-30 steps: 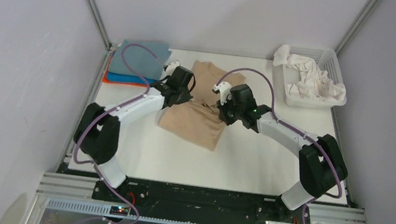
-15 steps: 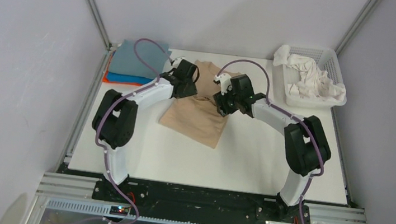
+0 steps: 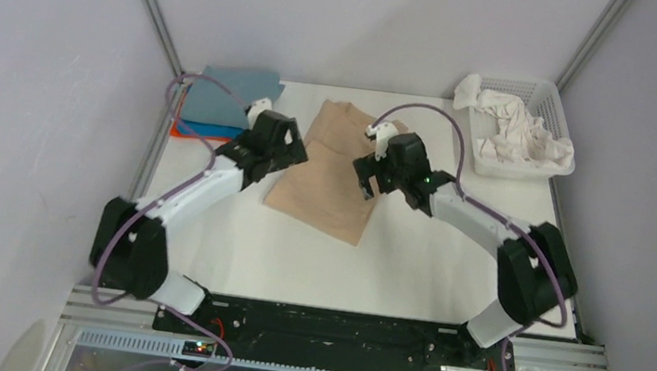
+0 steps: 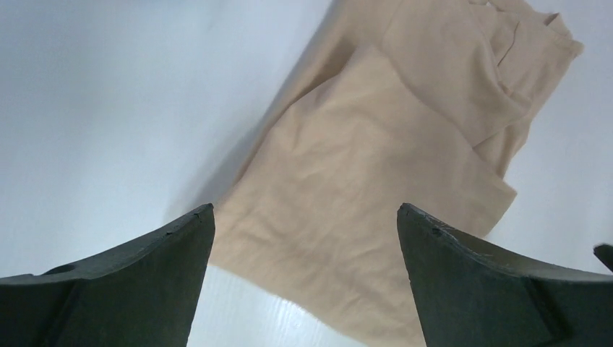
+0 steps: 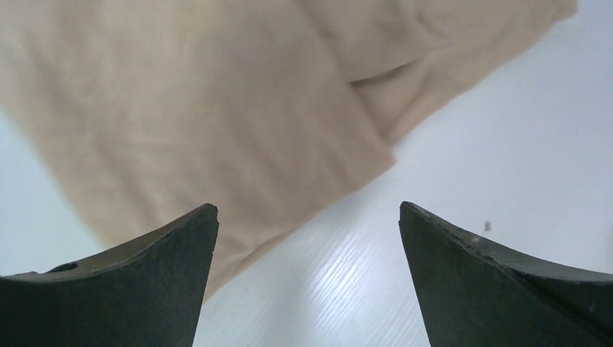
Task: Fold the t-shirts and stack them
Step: Grab one side of the 2/3 rectangular tshirt with both arms
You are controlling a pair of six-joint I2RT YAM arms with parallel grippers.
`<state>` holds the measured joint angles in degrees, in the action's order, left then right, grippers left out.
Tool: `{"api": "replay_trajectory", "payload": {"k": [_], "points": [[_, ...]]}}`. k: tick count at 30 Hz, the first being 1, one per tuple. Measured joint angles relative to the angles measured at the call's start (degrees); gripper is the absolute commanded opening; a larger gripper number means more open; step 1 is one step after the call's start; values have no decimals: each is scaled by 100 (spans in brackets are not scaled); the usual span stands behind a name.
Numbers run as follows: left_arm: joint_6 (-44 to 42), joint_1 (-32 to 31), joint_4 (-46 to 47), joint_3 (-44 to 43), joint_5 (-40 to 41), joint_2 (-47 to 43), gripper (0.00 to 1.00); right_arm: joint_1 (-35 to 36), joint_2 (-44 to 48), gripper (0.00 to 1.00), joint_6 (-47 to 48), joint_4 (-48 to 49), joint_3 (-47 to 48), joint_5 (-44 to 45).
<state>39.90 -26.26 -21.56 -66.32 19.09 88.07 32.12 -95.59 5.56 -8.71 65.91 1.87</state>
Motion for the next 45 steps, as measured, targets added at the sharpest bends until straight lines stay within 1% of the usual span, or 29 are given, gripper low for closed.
{"api": "replay_trajectory", "payload": {"k": [2,5,8,11,15,17,20,29,31,32,33,34,35,36,37,38,39,40,41,43,44,45], "points": [[20,87,42,599,-35,-599,100,291,529,100,63,50,-455,-151],[85,232,83,1351,-245,-1058,100,857,951,98,256,11,-859,-271],[223,348,96,2013,-470,-1152,98,1469,1008,96,422,-225,-1005,-339],[411,389,164,2363,-621,-1106,93,1836,935,92,540,-505,-1067,-273],[667,413,450,2422,-761,-850,83,2144,730,87,640,-713,-1073,-7],[782,422,610,2435,-798,-713,80,2208,619,85,675,-730,-1073,114],[949,428,765,2516,-839,-586,74,2271,417,79,726,-726,-1073,295],[1311,450,1005,2710,-811,-446,66,2682,-175,72,905,-706,-1001,850],[1366,457,1095,2673,-745,-365,61,2688,-260,70,927,-684,-940,951],[1388,459,1128,2645,-723,-315,55,2688,-302,68,935,-680,-907,988],[1408,466,1182,2603,-702,-240,47,2686,-323,63,953,-654,-890,1036],[1429,470,1217,2566,-695,-184,43,2677,-352,61,957,-636,-881,1064],[1453,472,1255,2524,-682,-105,34,2673,-369,57,973,-623,-872,1104],[1458,479,1290,2496,-669,-31,29,2662,-400,54,966,-597,-859,1119],[1497,483,1318,2470,-669,13,19,2651,-426,47,977,-584,-841,1132],[1504,487,1342,2459,-660,63,15,2636,-461,40,975,-568,-820,1130],[1508,492,1377,2450,-658,103,7,2618,-501,36,970,-546,-802,1132],[1539,492,1401,2448,-643,122,3,2610,-525,30,997,-522,-789,1134],[1563,498,1419,2446,-634,129,1,2599,-553,27,1010,-503,-785,1134],[1563,498,1434,2446,-621,131,0,2586,-599,7,1021,-476,-763,1134],[1558,498,1440,2446,-619,131,0,2586,-614,0,1008,-492,-754,1091],[1561,503,1440,2446,-616,129,0,2583,-625,0,1036,-509,-741,1071]]}}
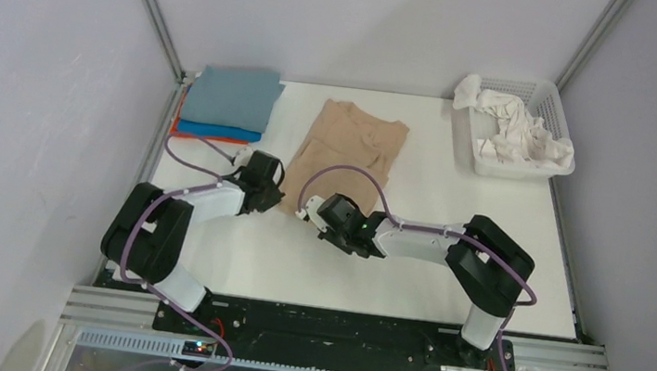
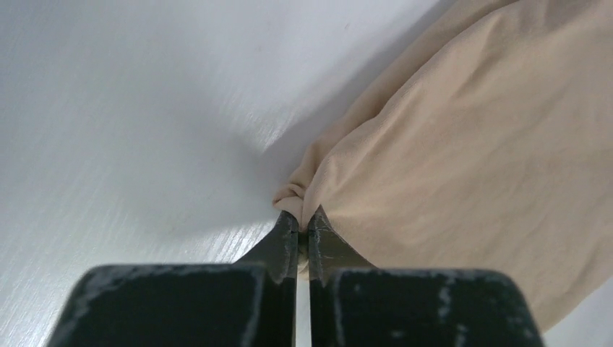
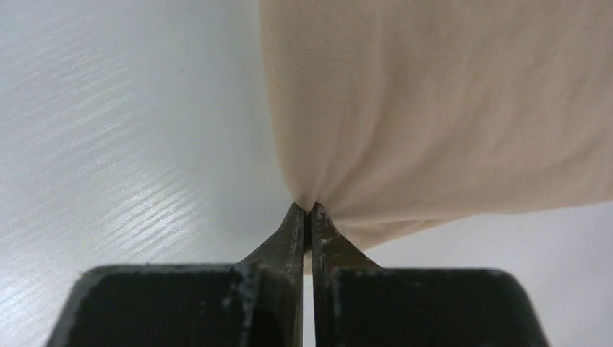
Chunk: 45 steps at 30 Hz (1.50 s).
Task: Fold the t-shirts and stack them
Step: Grab one side of the 2/3 rectangular tshirt with both arms, then fold the long partially folded tshirt into a neat square
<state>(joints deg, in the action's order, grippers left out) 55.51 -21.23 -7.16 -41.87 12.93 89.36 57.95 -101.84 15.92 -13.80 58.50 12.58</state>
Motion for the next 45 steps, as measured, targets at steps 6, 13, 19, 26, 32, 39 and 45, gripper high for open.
{"api": "replay_trajectory", "payload": {"k": [6,13,19,26,32,39,45], "points": [[-24,0,-85,457,138,-678,0,76,96,0,-90,-262,63,-555],[-28,2,-787,1762,380,-3475,0,1027,1008,0,-348,-599,52,-2118],[166,-2,-2286,2146,382,-6334,0,1244,1530,0,-850,-472,192,-3783],[195,-2,-3574,1425,608,-7587,0,1178,1637,0,-1471,-258,389,-4771],[118,-2,-3689,706,667,-6843,0,857,2015,0,-1862,-299,389,-4900],[-31,-13,-2686,573,474,-5836,0,101,2564,0,-2094,-658,365,-4798],[-166,-63,-1779,98,219,-4478,0,-828,2868,0,-2205,-807,92,-4811]]}}
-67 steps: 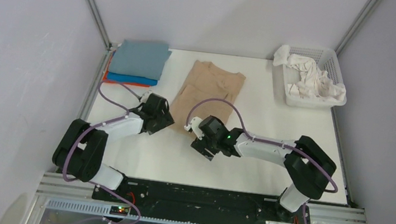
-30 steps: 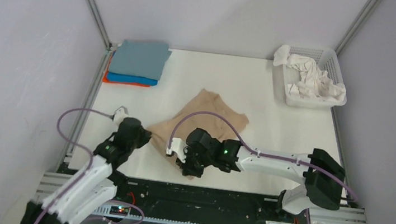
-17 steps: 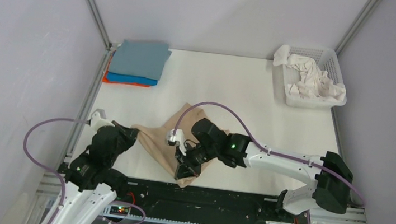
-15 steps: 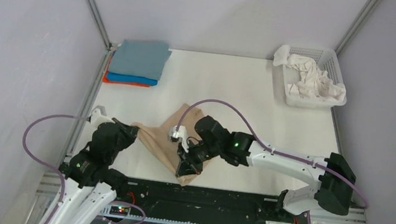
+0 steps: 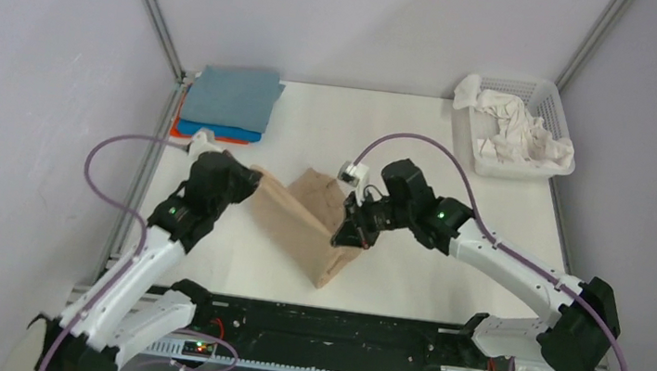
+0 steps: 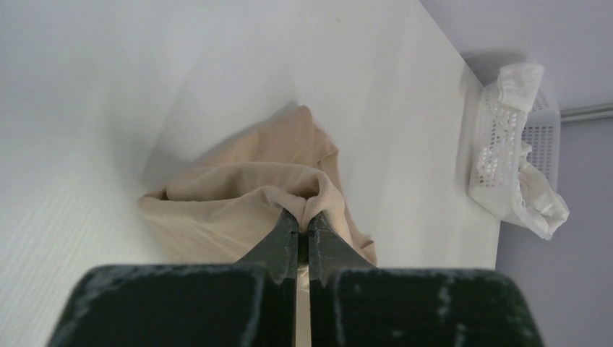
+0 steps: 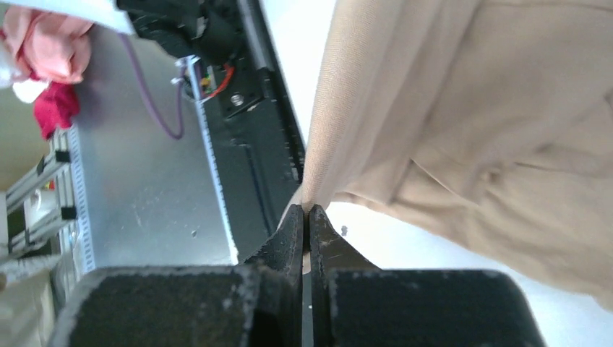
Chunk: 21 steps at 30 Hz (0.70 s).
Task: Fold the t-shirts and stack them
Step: Fold the long partially folded tshirt into a neat square
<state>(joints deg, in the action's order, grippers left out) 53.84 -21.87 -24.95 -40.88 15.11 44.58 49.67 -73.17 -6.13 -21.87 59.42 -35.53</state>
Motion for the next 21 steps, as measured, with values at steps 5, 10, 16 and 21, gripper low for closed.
{"api": "replay_trajectory", "payload": {"k": [5,10,16,21], "points": [[-103,-61,868,-514,-278,1427,0,-699,2,0,-57,-57,-160,31],[-186,-83,1495,-955,-588,2677,0,-1281,-131,0,-101,-22,-293,116],[-334,-111,1832,-1862,-905,4048,0,-1860,-557,0,-168,85,-350,326],[-422,-140,1996,-2579,-1102,5003,0,-2188,-863,0,-221,295,-358,426]]}}
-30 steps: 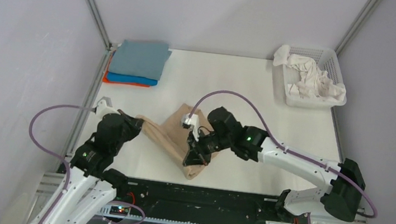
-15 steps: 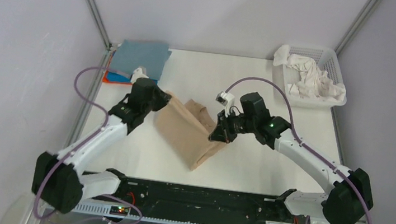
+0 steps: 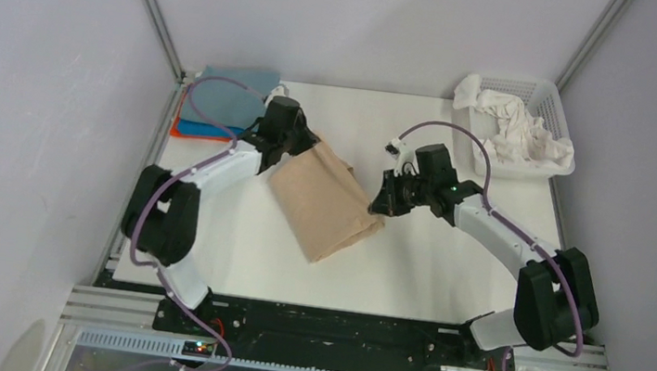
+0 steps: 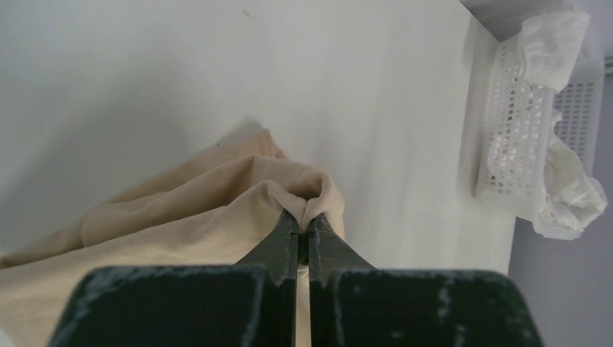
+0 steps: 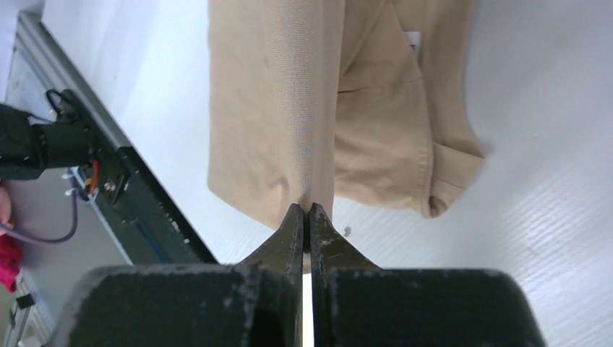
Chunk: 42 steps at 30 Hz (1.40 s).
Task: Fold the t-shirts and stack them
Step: Fold the long partially folded tshirt into a neat square, then put the neatly folded tshirt into the corner of the board with the left arm
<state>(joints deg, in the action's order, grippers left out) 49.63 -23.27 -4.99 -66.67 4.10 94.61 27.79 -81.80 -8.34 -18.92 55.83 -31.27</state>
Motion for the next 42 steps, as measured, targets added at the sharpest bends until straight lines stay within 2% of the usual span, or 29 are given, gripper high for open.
{"api": "replay_trajectory", "payload": {"k": [10,12,13,14,15,16,17,19,20,22,27,31,36,42], "points": [[-214,-48,70,-1204,-407,1738,0,-389,-868,2,-109,485,-96,389],[-229,-70,94,-1388,-431,2009,6,-463,-1016,30,-109,599,-109,481],[-251,-79,101,-1473,-433,2124,23,-501,-1084,55,-111,654,-116,520],[-275,-83,107,-1543,-424,2218,35,-551,-1158,61,-74,717,-125,560],[-339,-83,111,-1589,-407,2282,59,-597,-1215,67,-74,732,-133,590],[-354,-81,120,-1624,-385,2321,73,-625,-1244,69,-96,743,-144,636],[-387,-72,144,-1641,-363,2337,93,-660,-1250,71,-63,739,-151,697],[-442,-59,164,-1672,-330,2337,99,-704,-1222,87,-48,726,-151,837],[-452,-55,201,-1694,-358,2326,99,-723,-1180,96,-59,710,-151,898],[-494,-50,238,-1705,-455,2277,100,-730,-1027,99,-107,647,-151,986],[-704,-48,243,-1668,-1113,1880,100,-527,-203,100,-481,649,-153,1047],[-975,-2,422,-1108,-1843,1095,100,-190,72,99,-1073,1008,-155,820],[-1224,157,511,52,-2048,232,100,162,-400,99,-1816,1744,-164,382],[-1261,557,503,782,-2035,529,100,155,-1523,99,-2286,2227,-155,184]]}}
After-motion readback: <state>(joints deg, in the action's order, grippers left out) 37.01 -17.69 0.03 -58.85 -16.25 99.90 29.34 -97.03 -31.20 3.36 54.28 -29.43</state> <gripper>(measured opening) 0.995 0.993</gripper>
